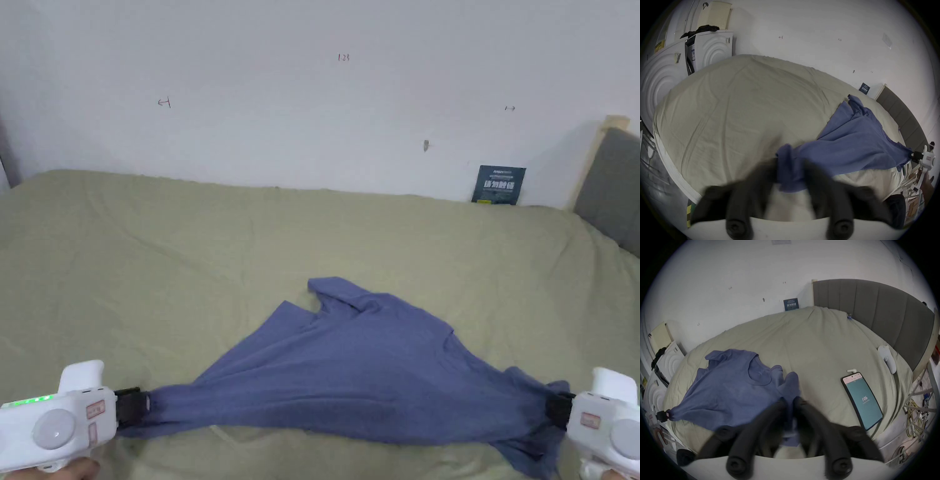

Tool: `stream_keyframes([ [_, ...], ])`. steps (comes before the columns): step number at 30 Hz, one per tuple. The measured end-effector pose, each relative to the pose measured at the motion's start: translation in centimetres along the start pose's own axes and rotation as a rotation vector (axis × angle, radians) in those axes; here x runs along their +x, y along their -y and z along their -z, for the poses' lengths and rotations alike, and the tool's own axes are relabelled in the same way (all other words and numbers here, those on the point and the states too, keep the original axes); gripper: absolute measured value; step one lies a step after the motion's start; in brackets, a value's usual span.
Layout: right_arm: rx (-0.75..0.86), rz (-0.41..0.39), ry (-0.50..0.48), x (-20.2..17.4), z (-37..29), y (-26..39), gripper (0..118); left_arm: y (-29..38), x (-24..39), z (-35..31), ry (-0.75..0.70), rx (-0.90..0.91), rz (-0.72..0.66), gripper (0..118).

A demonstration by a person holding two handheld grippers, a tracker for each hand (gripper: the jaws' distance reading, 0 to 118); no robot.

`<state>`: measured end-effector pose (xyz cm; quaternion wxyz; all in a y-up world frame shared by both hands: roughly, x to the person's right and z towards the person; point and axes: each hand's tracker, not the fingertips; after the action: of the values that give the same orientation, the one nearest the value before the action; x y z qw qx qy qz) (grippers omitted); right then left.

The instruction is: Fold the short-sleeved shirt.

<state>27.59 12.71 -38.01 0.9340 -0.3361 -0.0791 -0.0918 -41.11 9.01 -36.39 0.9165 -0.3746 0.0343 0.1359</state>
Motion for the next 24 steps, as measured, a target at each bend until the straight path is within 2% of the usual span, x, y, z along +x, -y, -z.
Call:
stream_keyframes([
  [1,0.016,-0.033,-0.022,-0.2,-0.6,-0.3,93,-0.2,0.2,-0.8,0.006,0.001,0.009,105],
  [2,0.025,-0.071,-0.043,-0.6,-1.5,-0.7,112,-0.5,0.4,-2.4,0.016,0.004,0.026,109],
  [5,0.159,-0.174,-0.140,-1.9,-6.3,-1.2,112,-0.1,2.5,-10.6,0.053,0.173,0.124,108],
  [9,0.352,-0.172,-0.305,-4.7,-15.7,-0.1,112,3.2,5.9,-19.9,0.023,0.457,0.248,108],
  [12,0.519,-0.188,-0.342,-6.6,-20.3,1.7,110,5.7,7.6,-23.8,-0.067,0.613,0.272,107],
  [13,0.547,-0.201,-0.329,-6.9,-20.8,2.3,103,6.3,8.0,-24.5,-0.082,0.654,0.285,105],
  [14,0.575,-0.209,-0.322,-7.5,-21.6,2.8,77,6.8,8.7,-25.1,-0.107,0.674,0.306,92],
  [15,0.590,-0.208,-0.320,-8.1,-22.3,3.3,64,7.3,9.4,-25.7,-0.169,0.685,0.318,76],
  [17,0.583,-0.222,-0.318,-9.1,-22.8,3.5,33,7.7,10.0,-25.6,-0.178,0.661,0.357,52],
  [18,0.583,-0.230,-0.270,-9.6,-23.0,3.6,0,7.4,10.2,-25.3,-0.182,0.618,0.366,7],
  [19,0.591,-0.222,-0.298,-9.6,-23.1,3.5,0,7.4,10.4,-25.1,-0.210,0.599,0.352,0],
  [20,0.567,-0.211,-0.371,-9.6,-23.0,3.1,0,7.2,10.0,-24.6,-0.163,0.541,0.344,0],
  [21,0.561,-0.213,-0.350,-9.8,-22.9,2.9,0,6.9,9.8,-24.0,-0.115,0.499,0.319,0],
  [22,0.560,-0.229,-0.336,-10.0,-22.7,3.0,0,6.7,9.5,-23.3,-0.133,0.473,0.286,0],
  [24,0.544,-0.253,-0.347,-10.2,-22.1,2.9,0,5.6,7.7,-20.8,-0.095,0.395,0.258,0],
])
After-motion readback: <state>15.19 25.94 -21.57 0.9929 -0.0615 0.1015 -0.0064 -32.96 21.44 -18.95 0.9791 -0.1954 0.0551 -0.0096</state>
